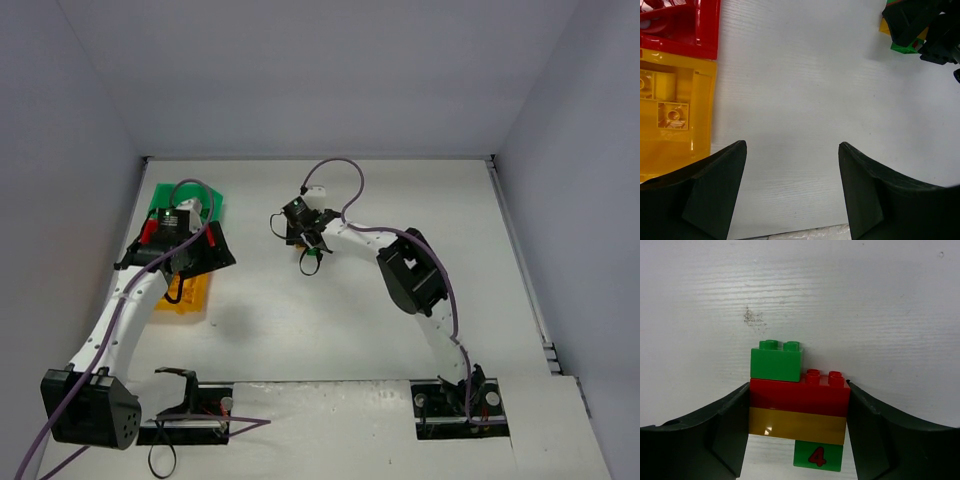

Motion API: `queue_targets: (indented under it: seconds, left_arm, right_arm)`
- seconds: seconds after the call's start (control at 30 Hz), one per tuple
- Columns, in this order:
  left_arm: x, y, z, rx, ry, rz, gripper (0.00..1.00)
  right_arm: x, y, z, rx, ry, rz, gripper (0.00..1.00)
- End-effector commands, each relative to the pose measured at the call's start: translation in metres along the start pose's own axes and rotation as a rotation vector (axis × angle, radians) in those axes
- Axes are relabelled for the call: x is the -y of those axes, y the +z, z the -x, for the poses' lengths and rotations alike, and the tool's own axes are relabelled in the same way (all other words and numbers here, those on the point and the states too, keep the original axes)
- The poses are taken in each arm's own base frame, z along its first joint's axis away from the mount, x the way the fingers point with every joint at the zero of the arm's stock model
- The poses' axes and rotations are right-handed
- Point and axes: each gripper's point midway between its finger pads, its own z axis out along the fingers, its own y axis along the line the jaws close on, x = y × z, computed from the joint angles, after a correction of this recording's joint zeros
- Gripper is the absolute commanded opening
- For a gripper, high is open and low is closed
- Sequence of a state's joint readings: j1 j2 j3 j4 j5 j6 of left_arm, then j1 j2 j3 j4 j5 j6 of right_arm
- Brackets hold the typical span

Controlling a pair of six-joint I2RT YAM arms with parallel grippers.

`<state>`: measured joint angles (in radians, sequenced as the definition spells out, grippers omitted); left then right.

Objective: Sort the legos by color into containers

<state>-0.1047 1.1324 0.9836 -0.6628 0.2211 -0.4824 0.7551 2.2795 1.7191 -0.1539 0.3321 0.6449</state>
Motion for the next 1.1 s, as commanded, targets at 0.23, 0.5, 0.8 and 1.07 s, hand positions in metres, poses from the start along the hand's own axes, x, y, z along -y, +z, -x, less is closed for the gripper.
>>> queue_targets:
  seconds: [0.23,0.5,0.8,1.07]
  left_arm:
    - [0.065,-0.027,0.036,0.055,0.013,-0.285,0.68]
    - [0.151,-0.067,0.031,0.016,0.067,-0.625,0.68]
    - [0.198,-0.090,0.013,-0.028,0.089,-0.747,0.68]
    - [0.207,-0.076,-0.012,-0.133,0.081,-0.744,0.68]
  right_arm:
    - [-0.023,-0.133,0.024,0.245,-0.434,0.539,0.00]
    - [-0.026,-0.233,0.015,0.468,-0.738,0.893,0.00]
    - [-0.026,-0.293,0.011,0.563,-0.814,1.071,0.00]
    - [-0.020,-0.310,0.016,0.604,-0.793,1.077,0.01]
